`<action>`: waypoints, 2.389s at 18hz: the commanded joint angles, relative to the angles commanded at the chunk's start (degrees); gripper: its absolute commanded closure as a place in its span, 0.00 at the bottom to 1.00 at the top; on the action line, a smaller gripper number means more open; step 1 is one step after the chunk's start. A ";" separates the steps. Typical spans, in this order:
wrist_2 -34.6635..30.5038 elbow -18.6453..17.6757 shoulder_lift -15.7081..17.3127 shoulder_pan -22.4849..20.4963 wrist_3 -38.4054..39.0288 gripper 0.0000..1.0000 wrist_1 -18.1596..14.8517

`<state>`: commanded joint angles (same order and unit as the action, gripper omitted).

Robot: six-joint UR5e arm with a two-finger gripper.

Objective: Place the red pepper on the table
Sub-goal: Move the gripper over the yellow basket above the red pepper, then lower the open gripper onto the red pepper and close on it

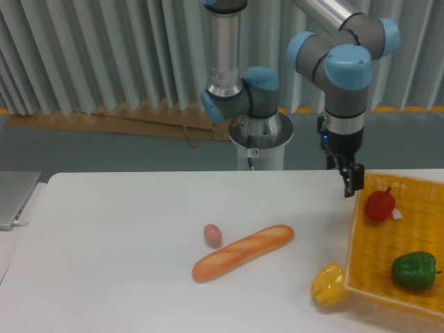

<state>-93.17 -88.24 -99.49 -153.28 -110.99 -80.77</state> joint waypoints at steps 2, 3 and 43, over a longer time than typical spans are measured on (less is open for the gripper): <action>0.53 -0.17 -0.27 -1.75 -3.17 0.00 1.13; 0.44 -0.61 -0.35 -2.02 -3.79 0.00 1.49; 3.43 -5.97 -9.93 -14.68 25.56 0.00 12.04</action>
<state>-89.74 -94.22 -109.42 -167.96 -85.43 -68.73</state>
